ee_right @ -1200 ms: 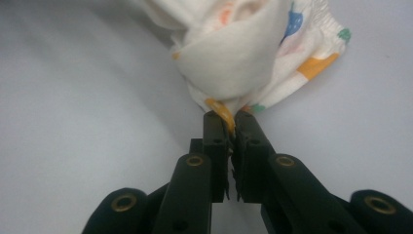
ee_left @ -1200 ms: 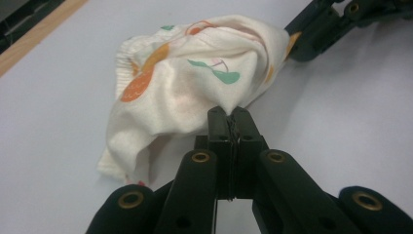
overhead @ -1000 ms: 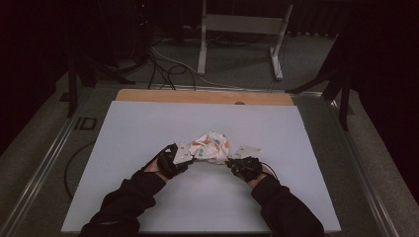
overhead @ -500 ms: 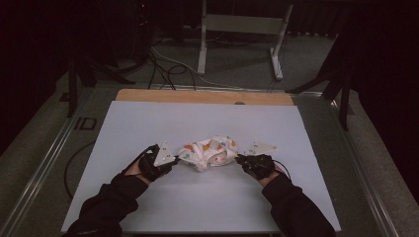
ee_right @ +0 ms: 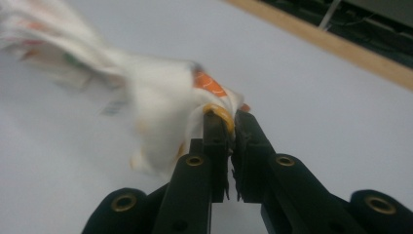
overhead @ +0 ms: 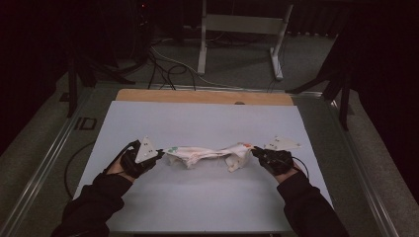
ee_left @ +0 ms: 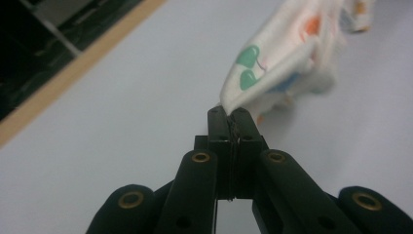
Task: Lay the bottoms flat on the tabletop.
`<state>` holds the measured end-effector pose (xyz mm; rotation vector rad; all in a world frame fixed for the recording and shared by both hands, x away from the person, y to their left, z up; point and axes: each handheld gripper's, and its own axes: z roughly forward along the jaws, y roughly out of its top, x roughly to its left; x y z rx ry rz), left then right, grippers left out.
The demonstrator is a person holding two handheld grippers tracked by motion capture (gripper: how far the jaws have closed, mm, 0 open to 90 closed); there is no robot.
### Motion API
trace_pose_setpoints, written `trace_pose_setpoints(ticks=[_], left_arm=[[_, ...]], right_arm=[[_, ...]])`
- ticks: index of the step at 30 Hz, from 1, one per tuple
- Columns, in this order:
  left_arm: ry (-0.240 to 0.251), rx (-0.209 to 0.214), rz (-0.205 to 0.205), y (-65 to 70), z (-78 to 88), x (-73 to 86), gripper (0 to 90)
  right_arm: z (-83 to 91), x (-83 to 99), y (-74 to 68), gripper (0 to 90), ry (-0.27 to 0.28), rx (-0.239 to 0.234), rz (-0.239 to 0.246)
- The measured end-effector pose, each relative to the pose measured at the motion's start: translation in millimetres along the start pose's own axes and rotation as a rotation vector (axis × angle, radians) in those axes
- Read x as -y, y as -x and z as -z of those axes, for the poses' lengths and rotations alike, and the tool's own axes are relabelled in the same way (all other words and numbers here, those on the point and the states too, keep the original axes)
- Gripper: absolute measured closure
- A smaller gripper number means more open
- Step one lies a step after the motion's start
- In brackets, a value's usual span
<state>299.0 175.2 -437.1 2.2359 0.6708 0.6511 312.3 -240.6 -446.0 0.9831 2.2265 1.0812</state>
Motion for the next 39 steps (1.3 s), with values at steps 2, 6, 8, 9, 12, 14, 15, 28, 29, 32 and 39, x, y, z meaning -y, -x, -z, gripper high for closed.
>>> trace_pose_setpoints(ticks=[2,6,8,9,12,14,15,28,29,32,39], left_arm=[[0.017,-0.003,0.007,-2.4,5.0,-0.3,90.0],[0.014,0.041,0.011,3.2,7.7,8.3,89.9],[0.008,0.066,0.017,8.3,7.4,15.0,89.8],[0.004,0.080,0.017,12.0,7.9,19.0,89.8],[-0.004,0.111,0.014,19.2,10.0,27.2,89.8],[-0.008,0.128,0.011,24.7,11.4,32.4,89.8],[-0.013,0.141,0.011,28.1,12.2,35.4,89.7],[-0.073,0.215,0.005,52.0,17.1,56.9,89.4],[-0.073,0.215,0.005,52.0,17.1,56.9,89.4],[-0.091,0.236,0.018,54.3,18.9,61.3,89.1],[-0.025,0.260,0.074,50.0,27.7,56.7,49.5]], right_arm=[[6.2,-1.9,4.3,85.0,0.021,0.011,-0.011],[11.0,2.8,3.7,85.0,0.025,0.004,-0.021],[10.5,8.6,1.9,84.9,0.007,-0.004,-0.017],[10.1,11.0,1.2,84.9,-0.002,-0.009,-0.016],[12.2,21.3,-1.1,84.9,-0.027,-0.020,-0.013],[14.9,26.7,-2.3,84.9,-0.038,-0.023,-0.017],[16.6,29.6,-2.8,84.9,-0.041,-0.025,-0.013],[38.4,61.4,-22.2,84.3,-0.103,-0.098,-0.018],[38.4,61.4,-22.2,84.3,-0.103,-0.098,-0.018],[42.4,68.4,-27.8,82.6,-0.118,-0.123,-0.021],[48.4,59.8,-28.5,49.6,-0.086,-0.152,-0.040]])
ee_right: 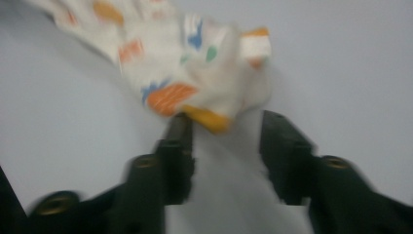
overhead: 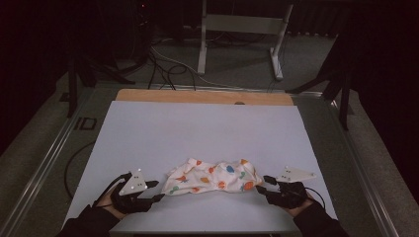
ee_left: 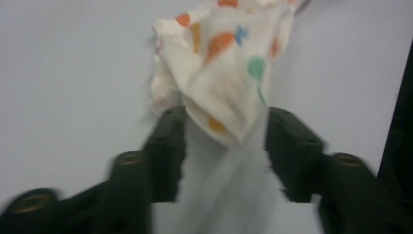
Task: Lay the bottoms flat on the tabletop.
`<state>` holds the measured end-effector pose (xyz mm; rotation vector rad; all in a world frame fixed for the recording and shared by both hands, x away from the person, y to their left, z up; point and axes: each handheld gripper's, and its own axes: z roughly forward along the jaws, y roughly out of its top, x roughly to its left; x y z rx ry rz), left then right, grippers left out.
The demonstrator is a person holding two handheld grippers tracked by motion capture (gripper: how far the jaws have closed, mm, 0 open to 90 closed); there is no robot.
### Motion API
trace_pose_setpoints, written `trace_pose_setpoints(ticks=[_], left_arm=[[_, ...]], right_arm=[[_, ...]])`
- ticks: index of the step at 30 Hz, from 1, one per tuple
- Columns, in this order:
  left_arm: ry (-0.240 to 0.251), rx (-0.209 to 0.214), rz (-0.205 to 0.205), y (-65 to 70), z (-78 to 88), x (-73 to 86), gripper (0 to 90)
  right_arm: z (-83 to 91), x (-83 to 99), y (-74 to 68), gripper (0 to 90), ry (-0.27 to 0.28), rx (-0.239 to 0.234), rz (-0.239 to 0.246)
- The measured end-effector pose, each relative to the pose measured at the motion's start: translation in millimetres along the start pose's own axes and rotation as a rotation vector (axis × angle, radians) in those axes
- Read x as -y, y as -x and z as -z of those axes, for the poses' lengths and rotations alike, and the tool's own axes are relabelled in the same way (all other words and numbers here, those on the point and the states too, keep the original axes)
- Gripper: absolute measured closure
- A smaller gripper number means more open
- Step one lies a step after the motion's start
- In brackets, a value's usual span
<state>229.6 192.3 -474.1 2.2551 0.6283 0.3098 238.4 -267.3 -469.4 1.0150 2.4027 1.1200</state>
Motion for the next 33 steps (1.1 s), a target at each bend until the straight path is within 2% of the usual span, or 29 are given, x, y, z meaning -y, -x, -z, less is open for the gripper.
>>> trace_pose_setpoints(ticks=[1,2,3,4,6,8,12,14,18,20,25,26,28,33], left_arm=[[0.009,-0.003,0.014,-0.6,0.7,-1.9,49.5],[0.009,-0.003,0.014,-0.6,0.7,-1.9,43.9],[0.035,-0.008,0.030,-2.4,1.7,-5.4,36.7],[0.039,-0.013,0.038,-3.3,2.0,-7.4,36.7],[0.038,-0.020,0.055,-5.3,2.2,-12.5,32.2],[0.039,-0.022,0.060,-7.9,2.6,-17.6,30.8],[0.039,-0.030,0.068,-15.6,-0.4,-28.5,30.8],[0.031,-0.033,0.076,-20.7,-4.2,-34.5,30.9],[0.008,-0.048,0.106,-32.3,-15.2,-46.4,31.9],[-0.004,-0.033,0.121,-39.4,-23.3,-51.5,33.5],[-0.040,-0.027,0.125,-50.0,-45.9,-60.6,37.1],[-0.040,-0.027,0.125,-50.0,-45.9,-60.6,37.7],[-0.057,-0.014,0.139,-54.0,-61.1,-63.6,38.8],[-0.066,0.006,0.184,-58.5,-84.6,-65.2,42.6]], right_arm=[[0.0,0.0,0.0,49.6,0.000,0.000,0.000],[0.0,0.0,0.0,49.6,0.000,0.000,0.000],[2.7,-7.7,1.7,37.6,0.035,-0.011,-0.016],[2.7,-7.7,1.7,37.6,0.035,-0.011,-0.016],[3.8,-13.0,3.8,31.9,0.056,-0.027,-0.024],[6.6,-22.4,6.3,27.7,0.090,-0.015,-0.016],[6.5,-33.1,10.5,27.7,0.115,0.003,-0.016],[1.9,-45.1,14.7,30.1,0.139,0.029,-0.014],[-7.5,-56.6,19.7,35.0,0.151,0.021,-0.028],[-18.5,-64.1,20.9,38.8,0.134,0.029,-0.028],[-48.5,-73.8,23.9,44.7,0.072,0.026,-0.019],[-48.5,-73.8,23.9,44.7,0.072,0.026,-0.019],[-65.1,-75.7,26.1,47.8,0.033,0.028,-0.025],[-83.1,-75.7,29.2,50.8,-0.021,0.022,-0.033]])
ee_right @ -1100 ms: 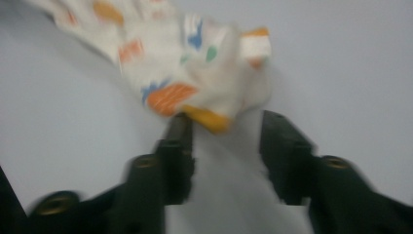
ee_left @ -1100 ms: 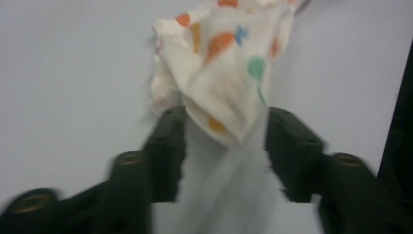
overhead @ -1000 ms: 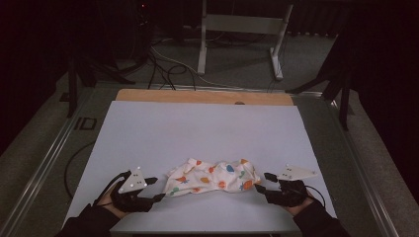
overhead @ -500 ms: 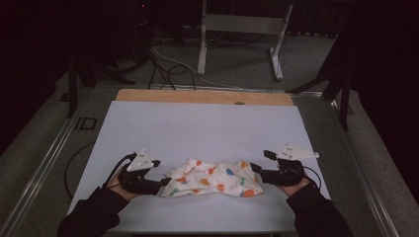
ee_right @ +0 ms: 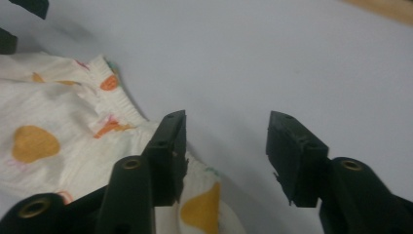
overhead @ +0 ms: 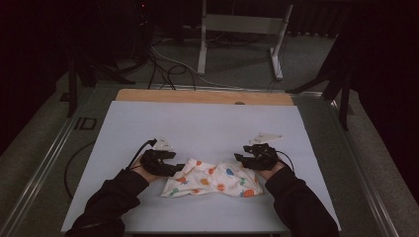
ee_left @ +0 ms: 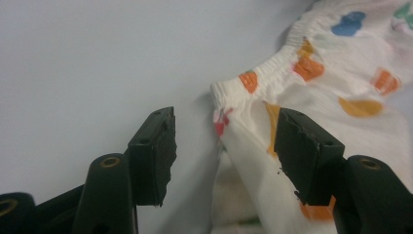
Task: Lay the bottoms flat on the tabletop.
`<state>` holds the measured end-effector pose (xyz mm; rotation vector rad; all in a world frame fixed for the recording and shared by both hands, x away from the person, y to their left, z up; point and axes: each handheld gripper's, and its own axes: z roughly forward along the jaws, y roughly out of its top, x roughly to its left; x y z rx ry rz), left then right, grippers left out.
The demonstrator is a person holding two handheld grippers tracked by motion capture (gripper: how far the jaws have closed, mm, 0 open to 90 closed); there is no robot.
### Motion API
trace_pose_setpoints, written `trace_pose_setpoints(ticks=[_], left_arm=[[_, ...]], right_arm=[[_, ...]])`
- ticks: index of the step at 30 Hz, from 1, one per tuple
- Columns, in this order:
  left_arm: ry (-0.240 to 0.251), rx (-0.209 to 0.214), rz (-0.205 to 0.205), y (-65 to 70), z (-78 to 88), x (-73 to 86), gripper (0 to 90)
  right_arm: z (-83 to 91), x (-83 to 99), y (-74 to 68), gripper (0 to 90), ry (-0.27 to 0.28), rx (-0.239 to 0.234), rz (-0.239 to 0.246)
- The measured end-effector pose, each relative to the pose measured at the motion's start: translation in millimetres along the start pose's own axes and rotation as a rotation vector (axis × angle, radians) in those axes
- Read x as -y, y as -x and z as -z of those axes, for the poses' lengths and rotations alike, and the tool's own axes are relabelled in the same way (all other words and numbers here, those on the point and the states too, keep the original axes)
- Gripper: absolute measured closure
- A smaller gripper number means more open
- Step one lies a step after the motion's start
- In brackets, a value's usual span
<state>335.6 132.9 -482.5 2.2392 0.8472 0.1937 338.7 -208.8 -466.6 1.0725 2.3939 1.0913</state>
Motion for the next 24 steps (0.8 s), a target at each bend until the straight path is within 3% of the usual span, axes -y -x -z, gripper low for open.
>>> trace_pose_setpoints(ticks=[6,10,16,24], left_arm=[[-0.039,0.023,0.017,1.2,-22.2,-2.3,46.9],[-0.065,0.007,0.011,1.7,-29.5,-0.4,50.3],[-0.094,0.013,-0.003,4.2,-33.8,3.9,56.9],[-0.095,0.035,-0.010,6.4,-36.5,3.9,70.2]], right_arm=[[-17.2,6.4,-3.5,55.0,-0.089,0.001,0.018],[-18.4,16.6,-1.0,57.0,-0.119,0.003,0.003],[-14.8,33.0,-2.5,58.1,-0.169,-0.014,-0.025],[-11.4,41.2,-8.1,63.6,-0.205,-0.022,-0.022]])
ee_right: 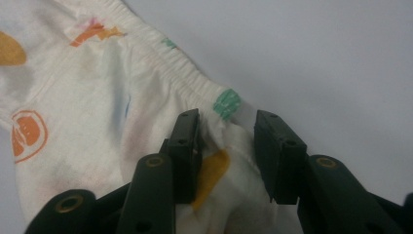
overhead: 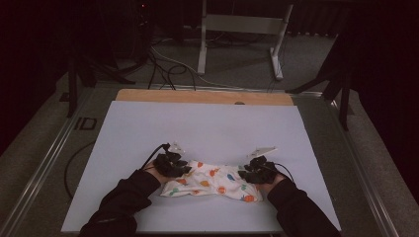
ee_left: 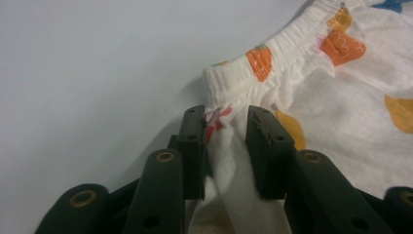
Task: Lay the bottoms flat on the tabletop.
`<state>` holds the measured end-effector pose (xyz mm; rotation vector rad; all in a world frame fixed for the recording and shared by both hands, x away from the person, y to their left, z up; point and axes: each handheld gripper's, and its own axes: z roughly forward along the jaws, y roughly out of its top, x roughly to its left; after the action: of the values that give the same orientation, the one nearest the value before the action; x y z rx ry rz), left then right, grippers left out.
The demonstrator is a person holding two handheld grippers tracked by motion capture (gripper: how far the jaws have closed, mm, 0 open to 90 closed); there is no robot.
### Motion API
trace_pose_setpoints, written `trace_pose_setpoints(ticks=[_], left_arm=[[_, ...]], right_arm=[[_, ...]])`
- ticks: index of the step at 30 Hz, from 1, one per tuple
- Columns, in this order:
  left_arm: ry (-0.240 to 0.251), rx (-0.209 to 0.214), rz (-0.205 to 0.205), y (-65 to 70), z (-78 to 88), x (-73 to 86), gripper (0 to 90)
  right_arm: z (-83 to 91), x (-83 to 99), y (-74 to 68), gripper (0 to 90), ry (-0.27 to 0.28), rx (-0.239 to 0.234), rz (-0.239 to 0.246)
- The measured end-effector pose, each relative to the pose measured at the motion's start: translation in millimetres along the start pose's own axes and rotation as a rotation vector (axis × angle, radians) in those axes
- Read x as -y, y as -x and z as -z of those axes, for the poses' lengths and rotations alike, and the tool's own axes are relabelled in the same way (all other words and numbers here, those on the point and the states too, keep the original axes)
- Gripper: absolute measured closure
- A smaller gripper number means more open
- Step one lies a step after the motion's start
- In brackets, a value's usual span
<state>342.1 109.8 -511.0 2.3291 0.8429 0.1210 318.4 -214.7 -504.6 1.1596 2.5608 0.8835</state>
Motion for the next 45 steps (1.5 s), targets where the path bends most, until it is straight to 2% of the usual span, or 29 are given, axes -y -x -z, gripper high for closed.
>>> trace_pose_setpoints(ticks=[5,10,14,18,23,25,28,31,34,39,42,44,45], left_arm=[[0.004,0.024,0.007,-0.1,-1.1,-0.6,80.6],[0.018,0.018,0.007,0.5,-0.3,-0.8,86.8],[0.034,0.014,-0.002,0.9,4.2,-1.4,87.3],[0.072,0.002,0.001,0.6,13.0,-3.8,87.4],[0.102,-0.018,-0.018,0.8,22.6,-9.2,87.4],[0.121,-0.036,-0.025,1.9,24.8,-11.2,87.4],[0.126,-0.036,-0.025,1.1,27.2,-13.1,87.3],[0.112,-0.042,-0.012,-1.0,22.9,-11.1,87.2],[0.077,-0.050,0.004,-6.4,14.7,-6.9,87.1],[0.041,-0.037,0.039,-11.4,2.4,-1.1,86.5],[0.031,-0.032,0.049,-12.8,-0.1,-0.8,84.8],[0.035,-0.031,0.052,-12.6,0.8,-1.9,81.6],[0.035,-0.032,0.048,-12.4,1.7,-2.6,76.3]], right_arm=[[-3.9,-2.5,0.9,72.6,-0.004,-0.025,-0.020],[-3.1,-7.9,-4.8,82.4,0.001,0.004,0.042],[-0.7,-11.3,-4.7,83.5,0.018,0.011,0.056],[6.1,-16.5,-2.0,83.5,0.059,0.023,0.048],[18.1,-25.8,-1.4,83.4,0.122,0.028,0.056],[21.8,-29.7,-1.8,83.4,0.138,0.035,0.062],[25.2,-34.3,-1.5,83.5,0.153,0.032,0.061],[19.8,-33.7,-1.2,83.4,0.132,0.039,0.065],[7.0,-29.3,2.6,83.4,0.095,0.038,0.048],[-6.9,-23.9,4.9,83.1,0.051,0.039,0.039],[-9.5,-23.4,6.1,82.8,0.045,0.041,0.039],[-10.8,-23.5,7.2,82.0,0.041,0.038,0.031],[-10.7,-24.0,7.5,80.6,0.036,0.037,0.028]])
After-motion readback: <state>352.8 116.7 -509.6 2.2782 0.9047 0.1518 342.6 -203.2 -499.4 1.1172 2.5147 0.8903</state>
